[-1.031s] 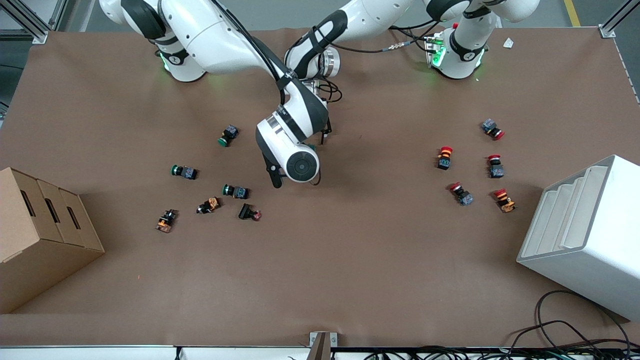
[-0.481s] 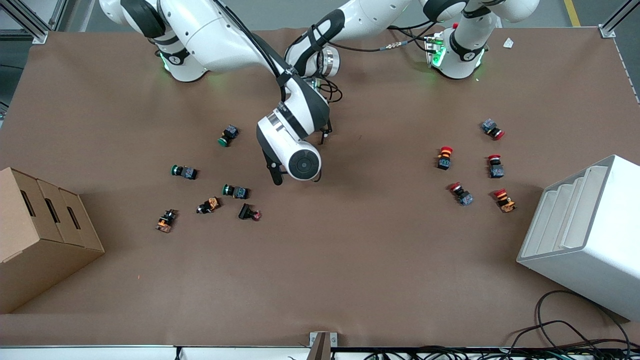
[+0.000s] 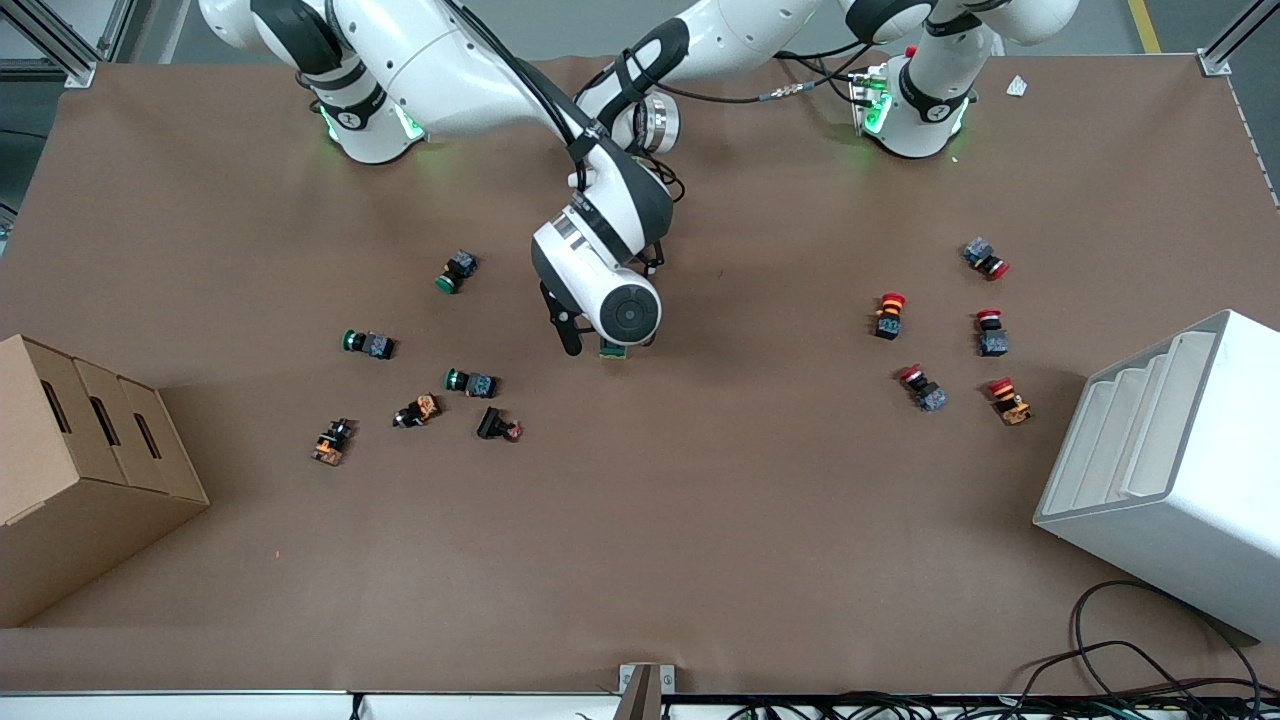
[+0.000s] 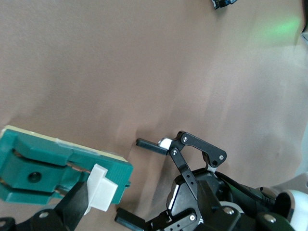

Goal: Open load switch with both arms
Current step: 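Press the white handle down with the left gripper while the right gripper steadies, then lift the left gripper off the handle while the right gripper withdraws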

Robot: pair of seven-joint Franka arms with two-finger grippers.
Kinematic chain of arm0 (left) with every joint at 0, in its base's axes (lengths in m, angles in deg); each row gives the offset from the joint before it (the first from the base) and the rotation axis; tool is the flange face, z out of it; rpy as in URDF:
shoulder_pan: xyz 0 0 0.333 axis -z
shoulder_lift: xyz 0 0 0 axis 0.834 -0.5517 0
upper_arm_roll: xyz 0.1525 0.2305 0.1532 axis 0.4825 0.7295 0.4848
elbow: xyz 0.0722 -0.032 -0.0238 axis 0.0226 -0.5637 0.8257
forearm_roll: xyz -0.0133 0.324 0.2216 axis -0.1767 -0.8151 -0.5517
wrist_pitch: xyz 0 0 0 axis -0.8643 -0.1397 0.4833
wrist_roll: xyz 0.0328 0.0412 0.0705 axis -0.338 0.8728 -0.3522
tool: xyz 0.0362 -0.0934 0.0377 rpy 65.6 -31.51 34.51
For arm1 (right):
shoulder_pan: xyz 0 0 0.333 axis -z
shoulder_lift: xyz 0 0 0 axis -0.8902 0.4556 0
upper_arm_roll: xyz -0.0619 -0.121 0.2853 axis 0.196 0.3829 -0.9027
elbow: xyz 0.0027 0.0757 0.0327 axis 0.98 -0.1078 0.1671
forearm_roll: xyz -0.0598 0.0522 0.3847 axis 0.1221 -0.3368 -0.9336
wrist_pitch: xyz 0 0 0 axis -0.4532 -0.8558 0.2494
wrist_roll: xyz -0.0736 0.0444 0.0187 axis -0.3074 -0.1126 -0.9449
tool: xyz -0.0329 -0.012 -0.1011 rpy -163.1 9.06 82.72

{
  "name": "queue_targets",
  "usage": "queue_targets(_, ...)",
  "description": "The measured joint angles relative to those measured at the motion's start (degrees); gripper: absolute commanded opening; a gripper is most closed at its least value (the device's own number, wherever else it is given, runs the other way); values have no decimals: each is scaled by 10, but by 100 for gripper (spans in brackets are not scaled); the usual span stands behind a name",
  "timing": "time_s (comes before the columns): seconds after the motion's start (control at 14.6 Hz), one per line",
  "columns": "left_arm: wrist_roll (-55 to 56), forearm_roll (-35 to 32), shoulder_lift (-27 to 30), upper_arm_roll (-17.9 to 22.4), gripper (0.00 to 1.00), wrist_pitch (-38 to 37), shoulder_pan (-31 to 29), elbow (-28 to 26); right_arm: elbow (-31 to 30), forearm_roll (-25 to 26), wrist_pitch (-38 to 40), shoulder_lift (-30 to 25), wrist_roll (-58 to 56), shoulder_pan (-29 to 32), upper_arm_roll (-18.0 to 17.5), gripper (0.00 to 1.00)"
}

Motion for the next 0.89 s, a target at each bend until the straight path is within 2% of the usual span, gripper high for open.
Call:
queue_targets(0.48,0,0,0,0,99,0,0,0,-13,7,-23,-3,-32,-1,6,100)
queue_targets(0.69,0,0,0,0,99,-1,0,0,7,43,-12,-24,-141,32,21,100)
queue_targets(0.89,1,2,0,-1,99,-3,1,3,9,63,19,-75,-298,102,26,100)
